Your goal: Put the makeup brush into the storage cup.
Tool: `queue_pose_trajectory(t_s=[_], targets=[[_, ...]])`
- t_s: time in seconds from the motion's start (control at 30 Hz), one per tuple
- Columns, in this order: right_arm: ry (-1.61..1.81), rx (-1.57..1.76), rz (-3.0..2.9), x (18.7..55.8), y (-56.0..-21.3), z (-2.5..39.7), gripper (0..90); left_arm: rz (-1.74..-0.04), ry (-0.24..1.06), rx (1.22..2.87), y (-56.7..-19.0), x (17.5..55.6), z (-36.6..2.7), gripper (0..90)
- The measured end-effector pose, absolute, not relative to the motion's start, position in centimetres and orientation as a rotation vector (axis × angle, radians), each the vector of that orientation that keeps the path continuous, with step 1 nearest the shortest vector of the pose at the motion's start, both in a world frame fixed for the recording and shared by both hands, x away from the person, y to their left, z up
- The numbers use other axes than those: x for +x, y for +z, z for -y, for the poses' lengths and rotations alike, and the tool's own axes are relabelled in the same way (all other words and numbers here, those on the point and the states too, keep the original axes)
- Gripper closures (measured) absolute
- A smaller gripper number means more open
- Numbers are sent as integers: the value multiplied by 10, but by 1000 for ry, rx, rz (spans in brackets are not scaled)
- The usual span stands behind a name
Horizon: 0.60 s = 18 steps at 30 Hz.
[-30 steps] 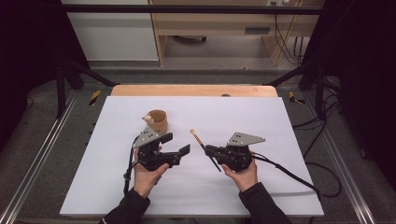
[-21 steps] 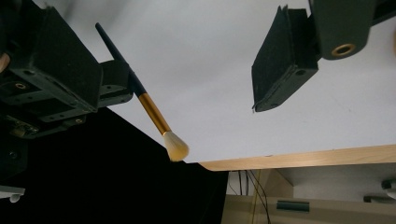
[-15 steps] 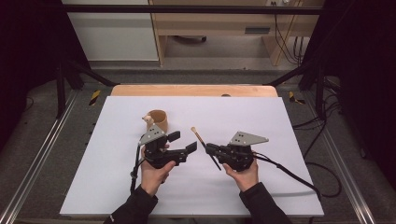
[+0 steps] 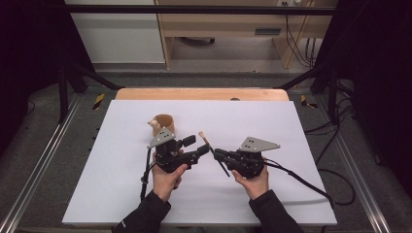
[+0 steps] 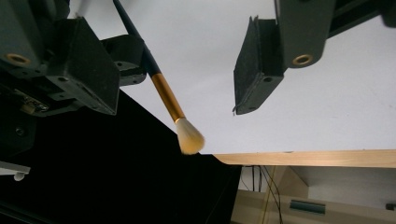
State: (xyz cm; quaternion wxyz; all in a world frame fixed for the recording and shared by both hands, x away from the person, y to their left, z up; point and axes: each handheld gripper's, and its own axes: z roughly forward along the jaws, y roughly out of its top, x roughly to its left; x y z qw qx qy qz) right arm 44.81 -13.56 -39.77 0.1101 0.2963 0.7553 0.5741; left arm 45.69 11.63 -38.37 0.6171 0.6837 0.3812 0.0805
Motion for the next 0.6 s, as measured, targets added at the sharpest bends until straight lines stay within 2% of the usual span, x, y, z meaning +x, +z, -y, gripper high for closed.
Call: queue_pose_trajectory(t_s=[0.53,0.6], targets=[[1695,849,-2213,446,-398,132,835,-863,100,1561,-387,458,-111,520],[1697,846,-2212,446,-397,132,835,-866,91,1557,-387,458,-110,566]])
